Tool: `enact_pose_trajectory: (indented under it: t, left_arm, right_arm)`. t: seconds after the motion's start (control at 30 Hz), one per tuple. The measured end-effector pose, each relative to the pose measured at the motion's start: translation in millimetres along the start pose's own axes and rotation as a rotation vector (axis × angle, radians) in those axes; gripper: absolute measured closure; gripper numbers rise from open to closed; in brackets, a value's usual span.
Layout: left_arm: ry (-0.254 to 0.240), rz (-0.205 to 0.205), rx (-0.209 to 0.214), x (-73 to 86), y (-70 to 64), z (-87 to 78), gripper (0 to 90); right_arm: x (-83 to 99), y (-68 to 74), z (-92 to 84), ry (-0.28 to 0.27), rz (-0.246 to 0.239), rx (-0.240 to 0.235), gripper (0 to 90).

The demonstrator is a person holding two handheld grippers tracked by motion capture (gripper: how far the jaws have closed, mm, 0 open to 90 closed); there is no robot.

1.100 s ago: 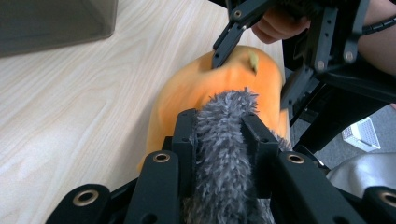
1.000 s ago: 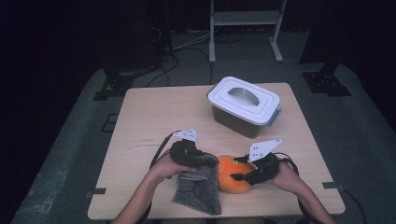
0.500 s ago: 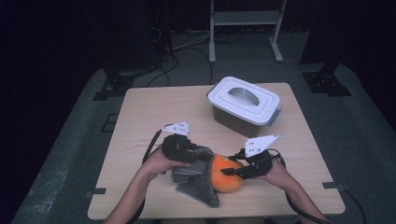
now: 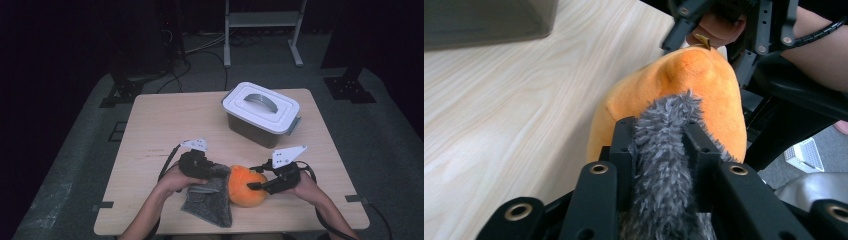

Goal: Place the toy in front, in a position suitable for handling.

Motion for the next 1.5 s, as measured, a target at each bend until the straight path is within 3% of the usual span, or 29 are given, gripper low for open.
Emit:
enact_pose_trajectory:
  t: [0.1, 0.3, 0.37, 0.43, 0.5, 0.57, 0.87, 0.97, 1.03, 1.1, 1.33, 1.5]
  left_arm:
    - [0.007, 0.011, 0.005, -5.2, -4.7, 4.1, 72.3]
    - [0.016, 0.036, 0.022, -11.2, -12.6, 9.9, 72.8]
    - [0.024, 0.038, 0.023, -10.1, -13.2, 10.6, 72.8]
    - [0.023, 0.034, 0.024, -7.7, -12.5, 9.7, 72.8]
    - [0.014, 0.029, 0.029, -6.6, -11.3, 6.5, 72.9]
    - [-0.001, 0.025, 0.027, -7.5, -10.8, 0.8, 73.5]
    - [-0.052, 0.055, 0.011, -22.3, -16.5, -33.0, 73.8]
    - [-0.041, 0.047, 0.009, -18.5, -14.8, -34.2, 73.8]
    - [-0.019, 0.035, 0.012, -11.6, -11.7, -28.8, 73.8]
    - [-0.035, 0.019, 0.033, -6.2, -8.9, -25.4, 73.7]
    - [-0.019, 0.016, 0.040, -3.2, -10.5, -18.6, 73.4]
    - [-0.020, 0.013, 0.053, -2.5, -11.3, -14.4, 73.1]
  right_arm:
    - [-7.1, 8.8, -3.5, 0.049, 0.012, 0.046, 27.3]
    - [-22.4, 29.2, -0.2, 0.114, -0.034, 0.114, 20.8]
    - [-22.1, 29.2, 5.0, 0.136, -0.033, 0.122, 24.3]
    - [-18.8, 27.0, 8.4, 0.146, -0.019, 0.114, 39.0]
    - [-17.3, 27.2, 8.0, 0.130, -0.045, 0.114, 50.7]
    - [-17.4, 25.9, 7.5, 0.091, -0.050, 0.096, 55.3]
    - [-28.9, 18.7, 19.3, -0.074, -0.066, -0.007, 56.5]
    - [-30.7, 17.6, 24.8, -0.074, -0.081, -0.020, 56.1]
    - [-27.6, 16.2, 28.8, -0.042, -0.090, -0.025, 55.9]
    - [-22.1, 15.6, 30.7, -0.034, -0.090, -0.038, 55.9]
    - [-8.4, 13.0, 19.7, -0.014, -0.137, -0.050, 55.7]
    - [1.7, 9.8, 8.8, -0.027, -0.121, -0.047, 53.1]
Point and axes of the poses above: each handheld gripper's, and its own axes: z roughly forward along the jaws, x roughly out of its underside, y roughly to its left, the point moved 2 cm from there along z, roughly forward along the jaws, and after that the axes turned 2 degrees about z, right-handed, at the moved point
